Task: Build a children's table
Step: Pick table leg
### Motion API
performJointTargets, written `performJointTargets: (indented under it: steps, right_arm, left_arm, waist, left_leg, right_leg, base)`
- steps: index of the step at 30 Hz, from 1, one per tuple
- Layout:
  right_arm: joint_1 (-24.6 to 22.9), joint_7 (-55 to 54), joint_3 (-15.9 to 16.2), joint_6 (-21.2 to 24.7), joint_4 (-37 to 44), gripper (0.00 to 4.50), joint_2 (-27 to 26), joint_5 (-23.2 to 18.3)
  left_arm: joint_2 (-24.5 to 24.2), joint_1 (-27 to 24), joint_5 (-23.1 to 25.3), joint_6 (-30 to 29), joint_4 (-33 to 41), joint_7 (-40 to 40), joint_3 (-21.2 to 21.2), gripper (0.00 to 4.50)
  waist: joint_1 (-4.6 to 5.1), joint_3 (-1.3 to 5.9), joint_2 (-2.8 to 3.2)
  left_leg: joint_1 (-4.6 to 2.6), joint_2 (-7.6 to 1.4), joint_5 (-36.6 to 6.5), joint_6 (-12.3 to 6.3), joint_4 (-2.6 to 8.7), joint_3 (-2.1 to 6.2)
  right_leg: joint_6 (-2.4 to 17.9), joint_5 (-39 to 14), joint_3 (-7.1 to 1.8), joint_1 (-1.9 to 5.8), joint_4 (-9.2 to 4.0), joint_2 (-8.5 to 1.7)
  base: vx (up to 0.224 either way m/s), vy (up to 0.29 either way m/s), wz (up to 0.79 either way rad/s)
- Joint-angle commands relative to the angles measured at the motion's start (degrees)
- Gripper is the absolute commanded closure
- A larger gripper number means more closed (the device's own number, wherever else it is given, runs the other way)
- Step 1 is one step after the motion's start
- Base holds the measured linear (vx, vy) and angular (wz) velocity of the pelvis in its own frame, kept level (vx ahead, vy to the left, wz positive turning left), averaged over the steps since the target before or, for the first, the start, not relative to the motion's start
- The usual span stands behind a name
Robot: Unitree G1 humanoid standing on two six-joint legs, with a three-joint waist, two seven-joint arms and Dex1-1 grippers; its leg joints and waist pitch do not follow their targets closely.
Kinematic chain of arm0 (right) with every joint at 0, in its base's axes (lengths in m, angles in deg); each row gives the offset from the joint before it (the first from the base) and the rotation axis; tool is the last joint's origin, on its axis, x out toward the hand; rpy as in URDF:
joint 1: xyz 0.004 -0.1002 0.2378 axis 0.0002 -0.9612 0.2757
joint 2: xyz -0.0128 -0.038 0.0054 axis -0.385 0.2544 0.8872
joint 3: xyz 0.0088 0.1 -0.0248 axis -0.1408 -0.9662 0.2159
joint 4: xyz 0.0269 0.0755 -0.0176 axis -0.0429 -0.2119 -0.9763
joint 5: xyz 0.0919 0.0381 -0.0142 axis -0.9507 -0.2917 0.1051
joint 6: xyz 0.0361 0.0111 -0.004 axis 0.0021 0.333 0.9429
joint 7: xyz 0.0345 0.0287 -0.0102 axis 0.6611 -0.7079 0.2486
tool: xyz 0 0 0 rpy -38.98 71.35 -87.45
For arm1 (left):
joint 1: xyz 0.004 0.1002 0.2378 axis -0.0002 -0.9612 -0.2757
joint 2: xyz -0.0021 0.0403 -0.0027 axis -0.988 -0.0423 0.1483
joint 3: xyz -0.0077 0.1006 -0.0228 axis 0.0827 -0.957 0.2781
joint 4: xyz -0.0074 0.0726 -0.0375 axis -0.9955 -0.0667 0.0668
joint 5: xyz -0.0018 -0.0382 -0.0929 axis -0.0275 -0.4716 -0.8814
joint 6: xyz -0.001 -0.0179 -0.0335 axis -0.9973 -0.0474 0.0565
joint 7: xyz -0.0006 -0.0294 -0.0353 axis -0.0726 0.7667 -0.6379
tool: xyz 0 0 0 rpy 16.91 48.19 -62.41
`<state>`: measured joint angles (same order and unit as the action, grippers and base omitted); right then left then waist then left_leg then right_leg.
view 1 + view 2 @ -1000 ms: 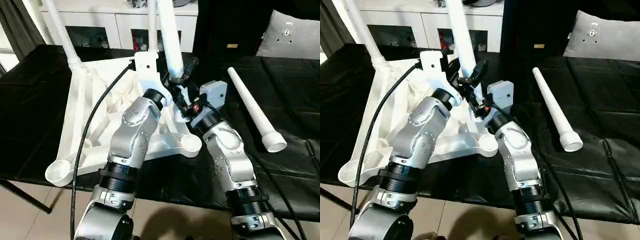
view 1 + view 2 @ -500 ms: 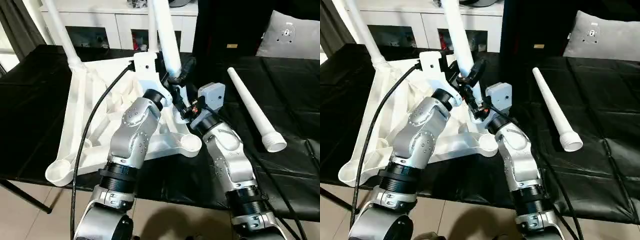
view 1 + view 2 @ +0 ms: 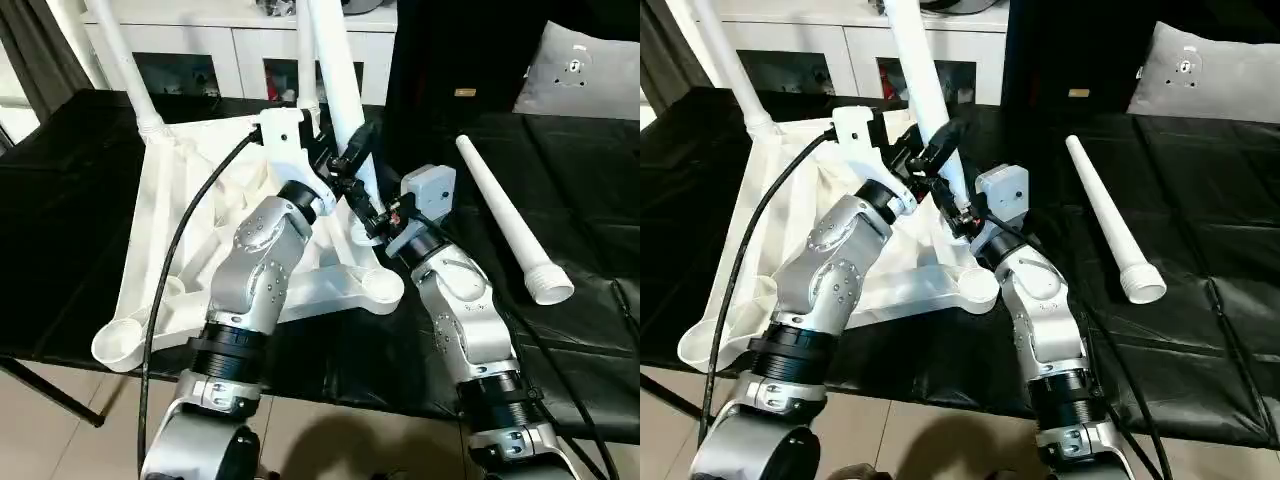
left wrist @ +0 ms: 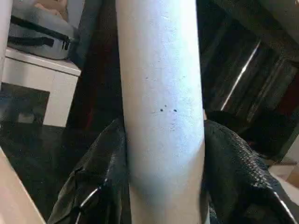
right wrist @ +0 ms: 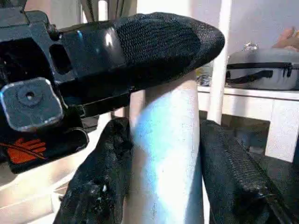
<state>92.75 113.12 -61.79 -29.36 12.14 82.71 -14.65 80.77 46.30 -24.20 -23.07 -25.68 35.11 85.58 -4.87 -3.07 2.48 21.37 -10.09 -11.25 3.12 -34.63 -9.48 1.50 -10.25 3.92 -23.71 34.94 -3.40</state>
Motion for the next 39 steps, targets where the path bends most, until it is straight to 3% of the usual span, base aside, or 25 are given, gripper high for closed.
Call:
performJointTargets:
  steps: [1,6,7,13,14,15,16,17,18,19,27,31,34,35,36,39]
  right_arm:
    - [0.54,0.61,1.53,-0.68,-0.09,2.65,0.04,0.53]
    - [0.67,0.55,1.72,-0.61,-0.64,2.65,0.35,1.08]
    - [0.73,0.77,1.81,-0.58,-0.8,2.65,0.41,1.06]
    - [1.12,1.26,2.3,-0.48,-1.53,2.65,0.83,1.4]
    - [1.35,0.46,2.2,-0.64,-1.76,2.3,1.0,2.02]
    - [1.35,0.46,2.2,-0.64,-1.76,2.3,1.0,2.02]
    - [1.7,0.95,2.15,-0.84,-2.2,1.95,1.25,1.9]
    - [1.76,1.04,2.14,-0.87,-2.28,1.93,1.3,1.88]
    - [1.69,2.01,2.19,0.02,-2.08,1.85,1.49,1.19]
    - [1.12,3.77,2.51,1.54,-1.41,1.73,1.73,0.02]
    - [-0.51,4.74,2.87,2.43,-0.2,1.04,3.06,-0.06]
    - [-4.13,11.16,2.12,6.67,4.53,0.7,7.0,-4.87]
    - [-4.33,11.36,1.63,7.08,4.98,0.48,7.09,-5.47]
    - [-4.25,11.03,-0.58,8.18,5.61,0.39,6.91,-8.01]
    - [-4.0,10.79,-3.41,11.55,6.75,0.33,7.43,-11.68]
    - [-3.62,11.01,-5.81,14.44,7.68,0.07,8.21,-15.07]
  left_arm:
    - [0.75,0.0,-0.96,-1.14,0.35,0.45,-0.45,2.48]
    - [1.19,0.13,-1.45,-1.2,0.1,-1.12,0.84,2.55]
    - [1.25,0.14,-1.44,-1.1,0.04,-1.21,0.96,2.56]
    - [1.58,0.22,-1.37,-0.82,-0.02,-1.65,1.79,2.57]
    - [1.56,0.26,-1.48,-0.72,-0.06,-2.04,2.13,2.57]
    - [1.56,0.26,-1.48,-0.72,-0.06,-2.04,2.13,2.57]
    - [1.59,0.33,-1.64,-0.68,-0.16,-2.58,2.59,2.57]
    - [1.59,0.34,-1.67,-0.68,-0.18,-2.68,2.67,2.57]
    - [1.49,0.52,-1.67,-0.47,-0.55,-3.33,3.24,2.57]
    - [1.26,1.02,-1.52,0.01,-1.39,-4.25,4.05,2.57]
    - [-0.28,2.4,-0.86,1.48,-3.55,-5.2,5.58,2.59]
    - [-4.18,3.6,-0.08,2.55,-5.82,-4.32,7.14,2.59]
    - [-4.52,3.72,-0.07,2.5,-6.0,-4.05,7.22,2.59]
    - [-5.32,3.96,-0.13,2.13,-6.39,-2.9,7.27,2.59]
    - [-6.37,4.33,-0.41,1.27,-6.76,-1.2,7.33,2.59]
    - [-7.32,4.67,-0.62,0.31,-7.04,0.14,7.25,2.59]
  waist:
    - [0.25,4.22,-0.69]
    - [0.29,4.21,-0.81]
    - [0.3,4.21,-1.1]
    - [0.27,4.23,-1.06]
    - [0.31,4.21,-1.08]
    - [0.27,4.22,-0.8]
    - [0.42,4.2,-0.99]
    - [0.45,4.21,-0.99]
    - [0.4,4.23,-0.33]
    - [0.59,4.19,-0.58]
    - [0.82,4.35,-0.68]
    - [0.59,4.3,-0.59]
    - [0.71,4.39,-0.68]
    - [0.79,4.34,-0.68]
    - [0.78,4.25,-1.22]
    - [0.42,4.28,-0.81]
  left_leg:
    - [0.08,-2.29,-5.1,-4.94,3.32,0.61]
    - [0.07,-2.23,-4.85,-5.17,3.26,0.56]
    - [0.09,-2.22,-4.69,-5.34,3.26,0.51]
    - [0.05,-2.26,-4.03,-5.75,3.2,0.51]
    - [0.08,-2.25,-4.06,-5.8,3.19,0.49]
    - [0.04,-2.29,-4.04,-5.67,3.19,0.54]
    - [0.1,-2.18,-4.36,-5.59,3.19,0.49]
    - [0.11,-2.19,-4.35,-5.57,3.18,0.5]
    - [0.02,-2.18,-4.41,-5.56,3.14,0.57]
    - [0.11,-2.13,-4.86,-5.74,3.12,0.49]
    - [0.21,-2.2,-4.1,-6.19,3.06,0.66]
    - [0.05,-2.24,-4.76,-6.69,3.04,0.73]
    - [0.18,-2.16,-4.52,-6.46,2.98,0.69]
    - [0.19,-2.08,-4.54,-6.38,3.0,0.69]
    - [0.07,-2.11,-4.78,-6.61,3.12,0.62]
    - [-0.17,-2.42,-4.27,-6.62,3.18,0.83]
  right_leg:
    - [10.3,-7.05,-2.79,4.11,-3.95,-4.24]
    - [10.15,-7.51,-2.8,4.08,-3.97,-4.21]
    - [10.01,-7.56,-2.82,4.11,-4.0,-4.21]
    - [9.87,-7.59,-2.82,3.99,-3.9,-4.18]
    - [9.88,-7.61,-2.83,3.99,-3.92,-4.18]
    - [9.93,-7.66,-2.81,3.96,-3.88,-4.22]
    - [9.87,-8.06,-2.77,4.04,-4.01,-4.17]
    - [9.85,-8.07,-2.76,4.06,-3.96,-4.15]
    - [9.98,-8.1,-2.74,3.97,-3.94,-4.19]
    - [9.87,-7.84,-2.75,4.05,-4.13,-4.03]
    - [10.64,-5.72,-2.66,4.26,-3.83,-4.1]
    - [9.94,-6.2,-2.7,4.31,-3.92,-4.07]
    - [10.54,-6.41,-2.6,4.3,-3.96,-4.16]
    - [10.57,-7.02,-2.55,4.28,-3.98,-4.09]
    - [10.41,-7.74,-2.62,4.29,-4.22,-4.12]
    - [10.23,-8.38,-2.65,4.02,-3.92,-4.17]
  base:
    - [0.0,0.0,0.0]
    - [0.0,0.0,0.0]
    - [0.0,0.0,0.0]
    - [0.0,0.0,0.0]
    - [0.0,0.0,0.0]
    - [0.0,0.0,0.0]
    - [0.0,0.0,0.0]
    - [0.0,0.0,0.0]
    - [0.0,0.0,0.0]
    - [0.0,0.0,0.0]
    - [0.0,0.0,0.0]
    - [0.0,0.0,0.0]
    - [0.0,0.0,0.0]
    - [0.0,0.0,0.0]
    - [0.0,0.0,0.0]
    - [0.0,0.0,0.0]
